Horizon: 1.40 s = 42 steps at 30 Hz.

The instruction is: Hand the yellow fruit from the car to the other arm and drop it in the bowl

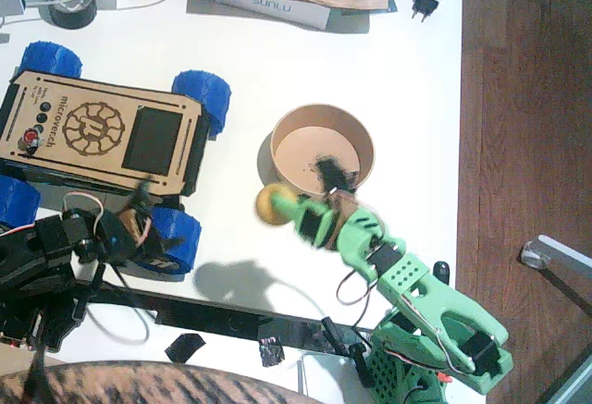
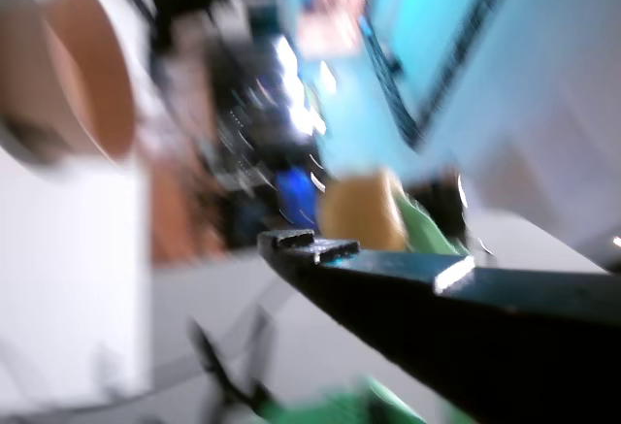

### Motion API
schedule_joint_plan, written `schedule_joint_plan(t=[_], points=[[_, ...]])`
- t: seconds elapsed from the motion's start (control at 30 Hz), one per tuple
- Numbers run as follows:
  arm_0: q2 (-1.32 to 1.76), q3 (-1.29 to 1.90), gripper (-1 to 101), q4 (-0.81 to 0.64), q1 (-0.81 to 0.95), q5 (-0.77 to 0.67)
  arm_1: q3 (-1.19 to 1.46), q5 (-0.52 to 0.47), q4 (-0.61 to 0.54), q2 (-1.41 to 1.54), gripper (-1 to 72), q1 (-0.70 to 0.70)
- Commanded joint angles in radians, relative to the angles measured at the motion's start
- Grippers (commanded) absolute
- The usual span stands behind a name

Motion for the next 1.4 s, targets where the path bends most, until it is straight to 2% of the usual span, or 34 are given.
schedule_joint_plan(t=[0.0, 0.27, 0.4, 0.57, 0.83, 0.97, 1.0, 1.1, 1.3, 1.37], points=[[-0.005, -0.011, 61, 0.06, -0.095, 0.103, -0.127, 0.101, 0.003, -0.018, 0.1, 0.071], [0.078, -0.02, 57, 0.298, -0.345, 0.422, -0.365, 0.35, 0.035, -0.268, 0.1, 0.141], [0.097, -0.008, 59, 0.408, -0.468, 0.571, -0.479, 0.477, 0.041, -0.419, 0.1, 0.153], [0.156, -0.006, 57, 0.572, -0.558, 0.693, -0.635, 0.62, 0.057, -0.598, 0.0, 0.175], [0.15, 0.017, 49, 0.756, -0.572, 0.713, -0.884, 0.799, 0.158, -0.841, 0.0, 0.241], [0.155, 0.158, 48, 0.675, -0.572, 0.713, -0.992, 0.841, 0.193, -0.954, 0.0, 0.276], [0.17, 0.186, 44, 0.646, -0.572, 0.712, -1.017, 0.847, 0.206, -0.979, 0.0, 0.284], [0.359, 0.219, 45, 0.746, -0.571, 0.712, -1.088, 0.861, 0.256, -1.037, 0.0, 0.308], [0.333, 0.218, 41, 0.735, -0.568, 0.712, -1.166, 0.874, 0.313, -1.103, 0.0, 0.362], [0.308, 0.218, 43, 0.735, -0.571, 0.706, -1.183, 0.882, 0.334, -1.124, 0.0, 0.377]])
